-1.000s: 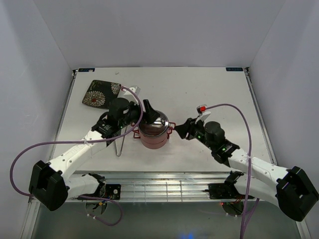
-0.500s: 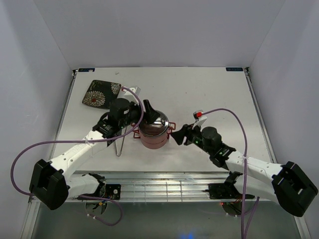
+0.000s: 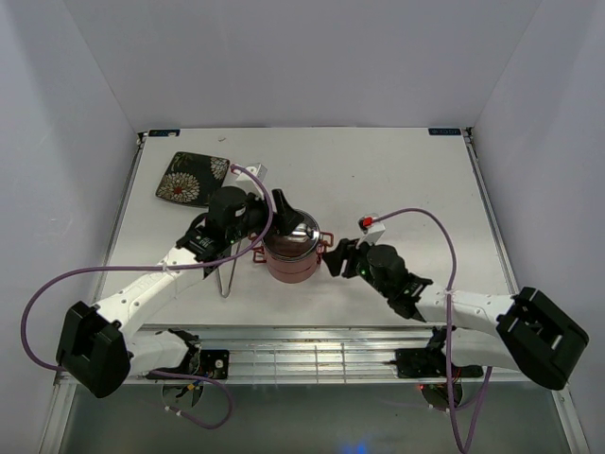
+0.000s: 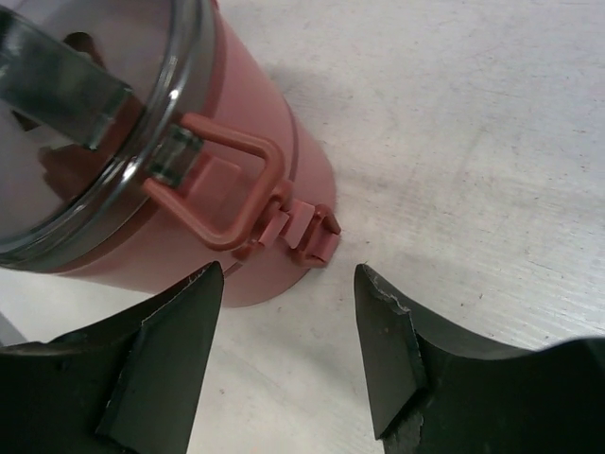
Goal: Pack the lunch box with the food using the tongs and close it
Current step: Close the fastener on the packing box.
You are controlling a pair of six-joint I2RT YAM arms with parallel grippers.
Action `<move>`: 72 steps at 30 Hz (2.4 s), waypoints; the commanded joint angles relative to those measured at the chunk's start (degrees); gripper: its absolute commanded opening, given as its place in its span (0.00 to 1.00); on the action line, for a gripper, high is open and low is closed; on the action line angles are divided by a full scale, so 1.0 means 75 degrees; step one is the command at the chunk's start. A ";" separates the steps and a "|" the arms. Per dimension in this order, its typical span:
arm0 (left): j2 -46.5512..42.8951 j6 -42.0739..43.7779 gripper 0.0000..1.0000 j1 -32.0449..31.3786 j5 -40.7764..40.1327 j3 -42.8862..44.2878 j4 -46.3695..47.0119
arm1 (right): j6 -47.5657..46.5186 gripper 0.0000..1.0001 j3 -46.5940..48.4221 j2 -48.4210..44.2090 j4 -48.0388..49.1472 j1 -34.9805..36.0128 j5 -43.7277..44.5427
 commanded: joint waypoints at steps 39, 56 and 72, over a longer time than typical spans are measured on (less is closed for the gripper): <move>-0.0446 0.0176 0.90 -0.0058 -0.0313 -0.0237 -0.0142 | -0.1175 0.08 0.2111 -0.1939 -0.4419 0.0157 0.1428; -0.0223 0.0211 0.90 -0.0058 -0.0172 -0.0330 0.0093 | 0.0697 0.08 0.4412 0.2524 -0.6553 0.0836 0.0582; -0.0422 0.0235 0.87 -0.0058 -0.0348 -0.0530 0.0093 | 0.0077 0.08 0.6320 0.1415 -0.8075 0.0567 0.1967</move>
